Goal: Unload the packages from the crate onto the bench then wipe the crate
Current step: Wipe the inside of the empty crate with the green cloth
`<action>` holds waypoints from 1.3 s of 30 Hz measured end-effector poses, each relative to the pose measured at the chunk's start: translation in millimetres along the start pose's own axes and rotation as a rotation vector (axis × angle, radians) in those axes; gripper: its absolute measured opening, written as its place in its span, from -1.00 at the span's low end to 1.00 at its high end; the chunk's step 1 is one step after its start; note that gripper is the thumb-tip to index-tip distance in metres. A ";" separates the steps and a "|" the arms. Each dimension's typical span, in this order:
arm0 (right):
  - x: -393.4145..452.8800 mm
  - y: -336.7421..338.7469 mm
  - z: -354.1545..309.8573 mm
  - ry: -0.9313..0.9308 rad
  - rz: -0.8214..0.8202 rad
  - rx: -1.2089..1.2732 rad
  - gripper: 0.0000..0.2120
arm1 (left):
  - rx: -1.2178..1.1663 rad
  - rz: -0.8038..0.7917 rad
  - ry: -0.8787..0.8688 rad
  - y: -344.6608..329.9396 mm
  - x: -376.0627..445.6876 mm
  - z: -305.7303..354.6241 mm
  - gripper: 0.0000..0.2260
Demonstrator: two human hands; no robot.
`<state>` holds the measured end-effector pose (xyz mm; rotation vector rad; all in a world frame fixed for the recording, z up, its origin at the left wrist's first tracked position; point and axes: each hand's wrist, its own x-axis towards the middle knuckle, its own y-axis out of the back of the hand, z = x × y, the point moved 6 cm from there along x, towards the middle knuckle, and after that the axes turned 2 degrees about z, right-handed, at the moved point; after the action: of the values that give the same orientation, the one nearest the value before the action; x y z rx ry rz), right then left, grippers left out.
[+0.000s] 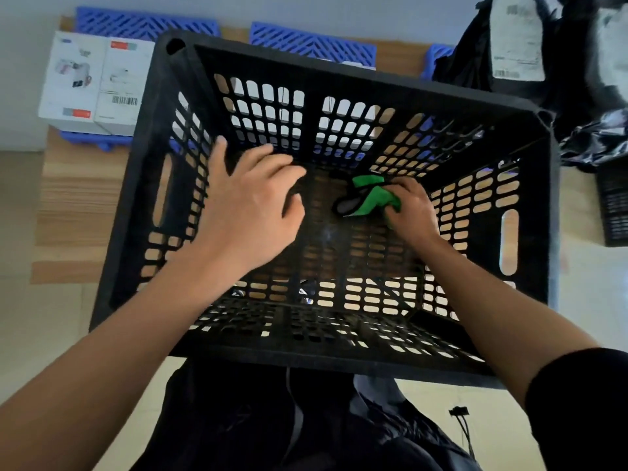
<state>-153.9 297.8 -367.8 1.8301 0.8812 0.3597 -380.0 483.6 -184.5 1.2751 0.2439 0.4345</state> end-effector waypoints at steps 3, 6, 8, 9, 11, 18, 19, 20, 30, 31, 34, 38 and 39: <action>-4.2 -7.9 4.1 0.001 -0.144 -0.128 -0.50 | -0.023 0.030 -0.173 -4.1 38.5 42.3 -0.57; -8.7 -13.8 -11.3 0.060 -0.196 -0.204 -0.45 | 0.031 0.067 -0.292 -10.0 76.4 79.2 -0.50; -10.3 -20.8 -23.2 0.057 -0.228 -0.235 -0.45 | 0.098 0.063 -0.331 -18.6 93.0 97.4 -0.47; -9.7 -25.1 -28.2 0.030 -0.252 -0.244 -0.43 | 0.123 0.054 -0.342 -23.8 98.5 103.5 -0.45; -5.6 -31.1 -35.9 -0.054 -0.292 -0.228 -0.39 | 0.149 0.038 -0.343 -32.9 105.1 110.1 -0.42; 2.5 -41.8 -46.6 -0.192 -0.251 -0.084 -0.50 | 0.249 0.060 -0.323 -45.7 113.8 107.0 -0.28; 0.3 -43.7 -46.0 -0.186 -0.249 -0.102 -0.48 | 0.269 0.062 -0.324 -46.7 113.9 106.8 -0.26; -0.8 -44.3 -44.3 -0.174 -0.250 -0.117 -0.45 | 0.279 0.064 -0.326 -47.4 114.0 107.4 -0.26; -34.7 -56.2 -44.4 0.121 -0.575 -0.222 -0.57 | 0.241 0.094 -0.354 -49.8 116.9 106.0 -0.22; -36.2 -56.3 -47.1 0.136 -0.616 -0.225 -0.61 | 0.238 0.092 -0.353 -50.0 117.2 105.9 -0.20; -41.4 -56.3 -54.3 0.187 -0.713 -0.270 -0.69 | 0.234 0.092 -0.366 -50.1 117.7 106.2 -0.17; -45.4 -54.1 -66.0 0.227 -0.798 -0.328 -0.73 | 0.234 0.102 -0.356 -50.9 117.9 106.2 -0.16; -46.9 -54.2 -70.1 0.244 -0.831 -0.350 -0.73 | 0.230 0.102 -0.354 -51.3 118.0 106.8 -0.16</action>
<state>-250.4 322.6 -379.2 0.9921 1.5439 0.1834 -221.5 431.8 -196.2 1.5700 -0.0734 0.2645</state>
